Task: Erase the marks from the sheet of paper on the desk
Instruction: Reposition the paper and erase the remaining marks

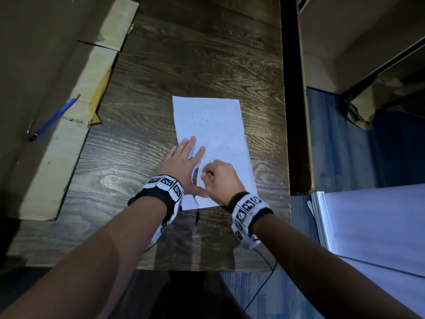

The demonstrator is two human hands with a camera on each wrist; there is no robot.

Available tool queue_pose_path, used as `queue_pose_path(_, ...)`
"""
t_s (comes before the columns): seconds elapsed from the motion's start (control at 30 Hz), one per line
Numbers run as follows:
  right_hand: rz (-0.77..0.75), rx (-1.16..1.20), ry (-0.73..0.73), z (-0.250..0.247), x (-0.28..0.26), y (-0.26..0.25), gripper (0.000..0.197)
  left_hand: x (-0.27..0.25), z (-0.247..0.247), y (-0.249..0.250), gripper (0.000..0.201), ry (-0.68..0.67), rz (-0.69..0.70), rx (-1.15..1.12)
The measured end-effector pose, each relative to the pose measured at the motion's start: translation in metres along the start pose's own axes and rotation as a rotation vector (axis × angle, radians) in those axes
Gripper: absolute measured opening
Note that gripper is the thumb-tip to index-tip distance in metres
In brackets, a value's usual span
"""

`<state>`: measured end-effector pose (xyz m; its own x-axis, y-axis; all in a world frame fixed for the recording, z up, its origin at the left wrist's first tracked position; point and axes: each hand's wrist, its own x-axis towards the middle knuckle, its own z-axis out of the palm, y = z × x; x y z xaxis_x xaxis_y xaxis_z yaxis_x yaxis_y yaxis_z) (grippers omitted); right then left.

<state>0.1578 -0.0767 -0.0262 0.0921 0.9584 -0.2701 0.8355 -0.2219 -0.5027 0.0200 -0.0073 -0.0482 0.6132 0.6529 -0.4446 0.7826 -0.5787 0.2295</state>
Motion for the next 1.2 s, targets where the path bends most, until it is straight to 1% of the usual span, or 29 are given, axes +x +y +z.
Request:
queue_pose_path(0.13, 0.043, 0.026, 0.073, -0.003, 0.024, -0.005, 0.013, 0.002, 0.002, -0.001, 0.135, -0.007, -0.002, -0.019)
queue_pose_path(0.2, 0.08, 0.05, 0.078, 0.005, 0.008, 0.0, 0.01, 0.001, 0.003, -0.001, 0.134, -0.006, 0.007, -0.004)
queue_pose_path(0.3, 0.041, 0.041, 0.039, 0.009, -0.018, 0.003, 0.011, 0.0, 0.003, -0.002, 0.13, 0.002, 0.011, 0.027)
queue_pose_path(0.37, 0.033, 0.013, 0.024, 0.004, -0.007, 0.0, 0.012, 0.002, 0.004, -0.002, 0.132, 0.008, 0.009, 0.015)
queue_pose_path(0.5, 0.079, 0.063, 0.112, 0.002, 0.023, -0.005, 0.01, 0.004, 0.006, -0.003, 0.137, 0.004, 0.008, -0.016)
queue_pose_path(0.57, 0.095, 0.079, 0.117, 0.008, 0.01, -0.002, 0.01, 0.003, 0.006, -0.003, 0.134, 0.001, 0.011, -0.003)
queue_pose_path(0.63, 0.08, 0.075, 0.069, 0.012, -0.014, 0.001, 0.011, 0.003, 0.006, -0.003, 0.131, 0.013, 0.01, 0.032)
queue_pose_path(0.7, 0.052, 0.058, 0.016, 0.01, -0.024, 0.003, 0.012, 0.002, 0.006, -0.003, 0.13, 0.013, 0.008, 0.043)
queue_pose_path(0.77, 0.057, 0.054, 0.027, 0.004, -0.007, 0.001, 0.01, 0.003, 0.005, -0.003, 0.132, 0.006, 0.009, 0.027)
queue_pose_path(0.87, 0.092, 0.094, 0.112, 0.003, 0.018, -0.002, 0.009, 0.003, 0.005, -0.003, 0.136, 0.001, 0.011, 0.006)
queue_pose_path(0.9, 0.103, 0.108, 0.132, 0.006, 0.015, 0.0, 0.01, 0.003, 0.005, -0.003, 0.136, -0.002, 0.012, 0.012)
queue_pose_path(0.97, 0.119, 0.113, 0.129, 0.013, -0.005, 0.006, 0.011, 0.003, 0.005, -0.003, 0.134, 0.0, 0.012, 0.03)
queue_pose_path(1.03, 0.12, 0.103, 0.075, 0.016, -0.027, 0.01, 0.011, 0.002, 0.005, -0.003, 0.134, 0.001, 0.013, 0.036)
queue_pose_path(1.07, 0.111, 0.092, 0.045, 0.013, -0.029, 0.01, 0.011, 0.002, 0.005, -0.003, 0.134, 0.001, 0.014, 0.033)
queue_pose_path(1.13, 0.078, 0.056, 0.05, 0.004, -0.011, 0.007, 0.011, 0.003, 0.005, -0.003, 0.135, -0.003, 0.016, 0.03)
queue_pose_path(1.2, 0.08, 0.071, 0.115, 0.0, 0.015, 0.004, 0.011, 0.003, 0.006, -0.003, 0.136, -0.003, 0.018, 0.016)
